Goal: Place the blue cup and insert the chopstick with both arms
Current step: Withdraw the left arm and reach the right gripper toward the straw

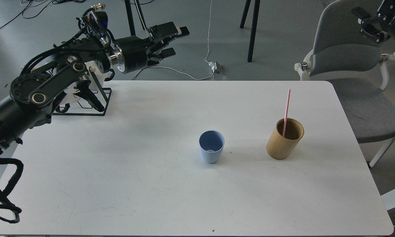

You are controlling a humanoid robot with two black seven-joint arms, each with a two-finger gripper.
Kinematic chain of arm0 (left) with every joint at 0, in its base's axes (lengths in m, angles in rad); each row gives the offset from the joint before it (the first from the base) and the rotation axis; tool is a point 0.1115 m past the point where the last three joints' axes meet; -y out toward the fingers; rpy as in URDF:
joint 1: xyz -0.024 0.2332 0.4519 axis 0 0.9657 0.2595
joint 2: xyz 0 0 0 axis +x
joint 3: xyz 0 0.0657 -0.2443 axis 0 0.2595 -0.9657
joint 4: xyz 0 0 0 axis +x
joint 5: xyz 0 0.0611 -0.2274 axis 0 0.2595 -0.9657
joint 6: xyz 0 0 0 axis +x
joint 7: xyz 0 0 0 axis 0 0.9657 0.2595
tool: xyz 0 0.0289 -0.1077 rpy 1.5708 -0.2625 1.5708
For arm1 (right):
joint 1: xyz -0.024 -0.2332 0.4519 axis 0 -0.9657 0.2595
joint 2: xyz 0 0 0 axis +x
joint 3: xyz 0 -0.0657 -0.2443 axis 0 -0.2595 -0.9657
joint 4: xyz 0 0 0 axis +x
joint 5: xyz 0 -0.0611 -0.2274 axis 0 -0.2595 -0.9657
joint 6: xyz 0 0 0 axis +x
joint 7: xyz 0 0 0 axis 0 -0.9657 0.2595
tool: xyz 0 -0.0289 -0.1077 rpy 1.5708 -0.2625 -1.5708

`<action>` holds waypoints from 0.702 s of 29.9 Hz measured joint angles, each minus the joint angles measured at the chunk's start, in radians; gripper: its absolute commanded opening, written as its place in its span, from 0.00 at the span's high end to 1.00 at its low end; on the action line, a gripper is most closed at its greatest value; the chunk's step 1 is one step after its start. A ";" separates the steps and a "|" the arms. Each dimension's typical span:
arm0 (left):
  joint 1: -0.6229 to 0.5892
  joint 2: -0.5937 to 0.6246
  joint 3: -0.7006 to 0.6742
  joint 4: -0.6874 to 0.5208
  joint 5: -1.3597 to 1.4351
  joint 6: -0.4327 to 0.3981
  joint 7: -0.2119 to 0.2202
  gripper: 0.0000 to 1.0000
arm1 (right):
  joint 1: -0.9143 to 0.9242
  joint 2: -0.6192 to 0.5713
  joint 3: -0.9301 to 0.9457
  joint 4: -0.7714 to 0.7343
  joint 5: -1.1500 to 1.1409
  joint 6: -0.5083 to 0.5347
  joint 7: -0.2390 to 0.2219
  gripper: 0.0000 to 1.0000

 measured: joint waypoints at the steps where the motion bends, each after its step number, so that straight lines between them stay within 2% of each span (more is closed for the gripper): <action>1: 0.008 -0.002 -0.027 0.032 -0.066 0.000 -0.027 0.00 | -0.007 -0.014 -0.013 0.049 -0.073 -0.029 0.000 0.00; 4: 0.037 -0.004 -0.081 0.094 -0.266 0.000 -0.132 0.00 | -0.015 -0.051 -0.046 0.159 -0.251 -0.071 0.000 0.00; 6: 0.056 -0.007 -0.092 0.108 -0.407 0.000 -0.182 0.00 | -0.015 -0.084 -0.065 0.225 -0.365 -0.078 0.000 0.00; 10: 0.092 -0.030 -0.101 0.113 -0.668 0.000 -0.202 0.00 | -0.019 -0.134 -0.090 0.355 -0.652 -0.085 -0.001 0.01; 13: 0.110 -0.030 -0.111 0.124 -0.834 0.000 -0.177 0.00 | -0.053 -0.150 -0.099 0.398 -0.815 -0.089 -0.002 0.02; 17: 0.115 -0.013 -0.118 0.175 -0.943 0.000 -0.069 0.00 | -0.119 -0.152 -0.128 0.403 -0.902 -0.119 0.000 0.10; 18: 0.115 -0.011 -0.123 0.196 -0.953 0.000 -0.043 0.00 | -0.136 -0.149 -0.144 0.401 -0.909 -0.132 0.000 0.15; 21: 0.113 -0.007 -0.145 0.252 -0.961 0.000 -0.009 0.00 | -0.161 -0.144 -0.208 0.393 -0.947 -0.171 0.000 0.22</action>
